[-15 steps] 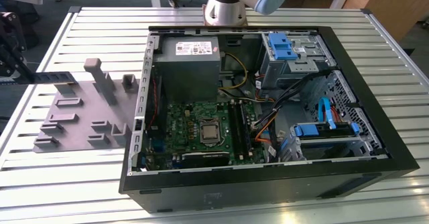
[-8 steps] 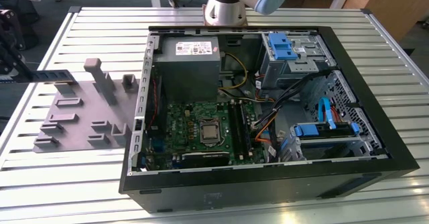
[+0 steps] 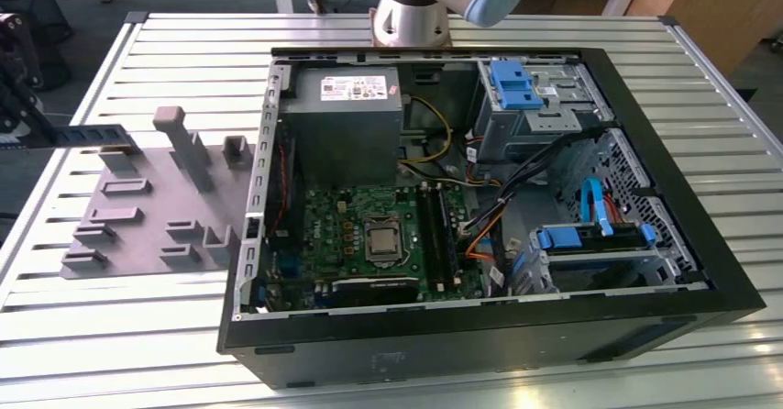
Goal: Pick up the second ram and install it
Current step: 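Pick up the second ram and move it above second insertion slot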
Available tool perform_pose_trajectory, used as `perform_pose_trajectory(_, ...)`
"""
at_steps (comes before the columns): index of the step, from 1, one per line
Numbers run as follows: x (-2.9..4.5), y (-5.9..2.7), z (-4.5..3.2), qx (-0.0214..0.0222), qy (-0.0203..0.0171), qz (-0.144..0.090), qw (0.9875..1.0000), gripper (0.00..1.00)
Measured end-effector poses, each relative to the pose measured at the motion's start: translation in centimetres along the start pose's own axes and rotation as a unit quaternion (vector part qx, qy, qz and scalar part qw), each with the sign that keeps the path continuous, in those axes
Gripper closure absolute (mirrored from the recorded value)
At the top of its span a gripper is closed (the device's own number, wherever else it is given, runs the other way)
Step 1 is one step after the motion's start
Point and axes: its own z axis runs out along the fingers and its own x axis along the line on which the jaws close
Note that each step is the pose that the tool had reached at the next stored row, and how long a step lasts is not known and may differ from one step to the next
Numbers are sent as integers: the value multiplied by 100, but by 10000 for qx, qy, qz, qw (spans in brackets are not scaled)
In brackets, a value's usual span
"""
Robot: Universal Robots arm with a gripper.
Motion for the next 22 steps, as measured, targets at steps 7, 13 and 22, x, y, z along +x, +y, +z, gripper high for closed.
perform_pose_trajectory(7,0,0,-30,0,0,0,10000,86)
perform_pose_trajectory(13,-1,-1,-86,0,0,0,10000,86)
perform_pose_trajectory(22,-2,-1,-173,0,0,0,10000,86)
